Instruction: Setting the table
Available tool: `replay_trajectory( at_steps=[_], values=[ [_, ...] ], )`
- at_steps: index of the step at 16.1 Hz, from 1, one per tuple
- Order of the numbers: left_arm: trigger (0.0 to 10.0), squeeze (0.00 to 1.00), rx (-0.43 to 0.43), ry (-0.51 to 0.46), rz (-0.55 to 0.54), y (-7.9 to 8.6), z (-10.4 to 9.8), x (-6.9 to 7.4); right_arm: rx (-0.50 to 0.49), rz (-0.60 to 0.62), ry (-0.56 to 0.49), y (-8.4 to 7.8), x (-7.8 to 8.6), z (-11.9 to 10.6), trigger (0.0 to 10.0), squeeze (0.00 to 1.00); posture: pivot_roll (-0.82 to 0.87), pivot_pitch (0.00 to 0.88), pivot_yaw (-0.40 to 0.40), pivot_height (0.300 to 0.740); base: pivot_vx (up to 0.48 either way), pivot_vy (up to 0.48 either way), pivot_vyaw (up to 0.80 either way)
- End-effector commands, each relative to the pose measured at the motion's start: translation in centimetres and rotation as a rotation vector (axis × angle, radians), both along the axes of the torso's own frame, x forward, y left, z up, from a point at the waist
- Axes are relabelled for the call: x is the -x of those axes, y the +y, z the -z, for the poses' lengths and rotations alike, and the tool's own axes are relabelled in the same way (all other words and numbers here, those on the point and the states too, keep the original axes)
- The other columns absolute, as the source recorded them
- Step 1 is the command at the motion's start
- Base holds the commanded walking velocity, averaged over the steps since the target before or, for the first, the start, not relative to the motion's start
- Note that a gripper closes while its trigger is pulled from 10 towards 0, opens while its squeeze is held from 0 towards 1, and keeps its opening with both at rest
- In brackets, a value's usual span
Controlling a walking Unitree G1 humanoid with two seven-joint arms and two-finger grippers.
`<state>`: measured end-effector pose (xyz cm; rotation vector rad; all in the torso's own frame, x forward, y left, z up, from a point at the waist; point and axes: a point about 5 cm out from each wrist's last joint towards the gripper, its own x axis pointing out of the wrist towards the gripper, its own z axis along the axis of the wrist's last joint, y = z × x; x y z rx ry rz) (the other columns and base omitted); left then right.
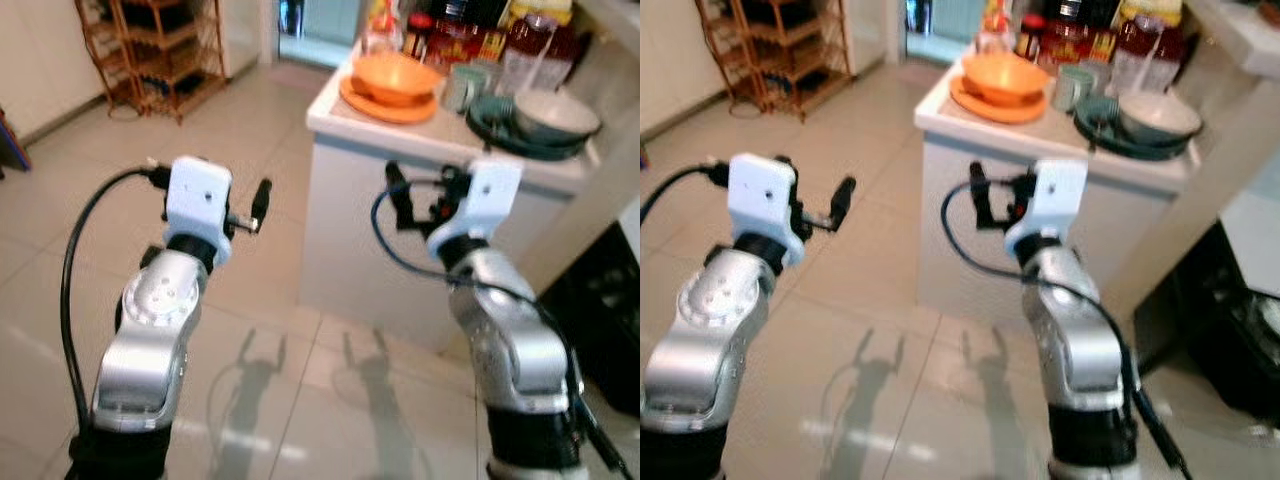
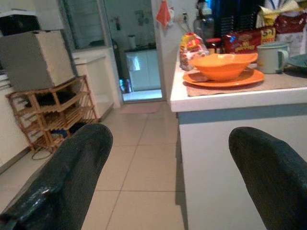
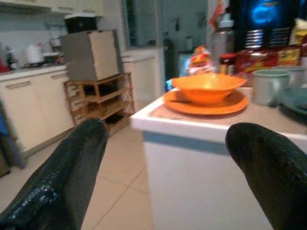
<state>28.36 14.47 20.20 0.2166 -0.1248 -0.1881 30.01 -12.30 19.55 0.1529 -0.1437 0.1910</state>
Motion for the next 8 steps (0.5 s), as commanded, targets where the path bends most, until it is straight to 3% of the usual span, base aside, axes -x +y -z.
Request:
replay_trajectory(
  at_steps=[1, 8],
  values=[
    [10.0, 0.0, 0.001, -0.014, 0.038, -1.1, -0.4, -0.2, 0.009, 0.05, -0.011, -1.3, -0.1, -0.4, 10.0, 0.0, 0.08, 0.0, -0.049, 0.74, 0.48, 0.0, 0.0],
    [10.0, 0.0, 0.003, -0.014, 0.047, -1.1, -0.4, -0.2, 0.003, 0.066, -0.042, -1.6, -0.8, -2.0, 10.0, 0.0, 0.08, 0.0, -0.05, 0.74, 0.48, 0.0, 0.0]
  ],
)
